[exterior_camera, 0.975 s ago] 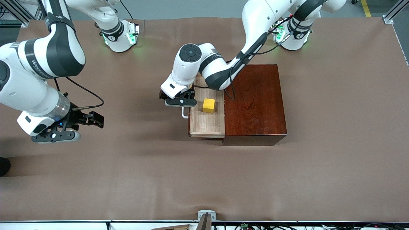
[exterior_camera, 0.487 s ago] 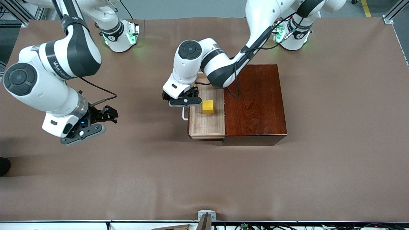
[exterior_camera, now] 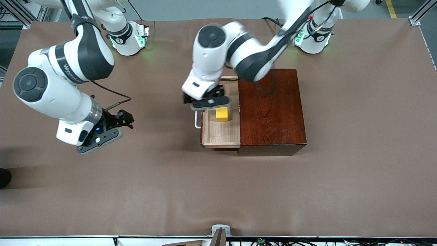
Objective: Open drawer, take yellow block, close drawer
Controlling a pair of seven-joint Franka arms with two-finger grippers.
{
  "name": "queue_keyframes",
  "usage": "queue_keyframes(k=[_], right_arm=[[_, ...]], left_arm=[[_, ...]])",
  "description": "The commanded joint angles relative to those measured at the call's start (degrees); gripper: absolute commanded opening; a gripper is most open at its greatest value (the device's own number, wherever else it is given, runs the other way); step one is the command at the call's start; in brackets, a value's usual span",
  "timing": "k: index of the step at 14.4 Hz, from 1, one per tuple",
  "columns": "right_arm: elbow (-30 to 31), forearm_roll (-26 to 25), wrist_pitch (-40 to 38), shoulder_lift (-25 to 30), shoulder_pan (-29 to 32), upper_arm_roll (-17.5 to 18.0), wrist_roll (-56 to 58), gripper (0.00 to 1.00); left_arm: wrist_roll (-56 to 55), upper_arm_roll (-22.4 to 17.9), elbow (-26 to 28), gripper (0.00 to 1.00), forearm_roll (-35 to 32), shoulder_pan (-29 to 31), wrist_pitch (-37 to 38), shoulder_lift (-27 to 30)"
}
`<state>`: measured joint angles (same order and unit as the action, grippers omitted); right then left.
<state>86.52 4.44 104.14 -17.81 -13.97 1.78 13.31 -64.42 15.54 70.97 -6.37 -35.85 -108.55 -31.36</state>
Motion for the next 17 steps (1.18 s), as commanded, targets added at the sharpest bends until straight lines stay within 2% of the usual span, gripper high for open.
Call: queue_keyframes(k=[1,5,8,10,14,17], right_arm=[[-0.3,2.1,-0.3,-0.1,-3.2,-0.2,5.5,1.00],[-0.2,2.7,1.0,-0.1,-9.0,-0.2,7.4,1.00],[2.0,2.6,5.8,-0.3,-14.1,-0.3,7.5,1.00],[4.4,2.6,12.9,-0.6,-18.4,-0.3,7.9,1.00],[3.8,0.1,23.7,-6.3,-27.0,-0.4,11.0,1.00],[1.5,-4.5,25.4,-10.2,-28.4,-0.4,15.7,1.00]], left_arm=[[3.1,-0.2,3.0,1.00,1.8,5.7,10.3,8.4],[19.7,0.4,4.2,1.00,3.7,16.5,19.0,14.2],[32.0,0.4,6.9,1.00,7.1,25.0,21.1,18.3],[34.7,0.4,8.1,1.00,7.3,29.7,21.2,20.0],[37.5,0.3,9.2,1.00,6.9,35.1,22.9,22.7],[45.0,0.3,10.4,1.00,6.5,39.6,22.9,23.9]])
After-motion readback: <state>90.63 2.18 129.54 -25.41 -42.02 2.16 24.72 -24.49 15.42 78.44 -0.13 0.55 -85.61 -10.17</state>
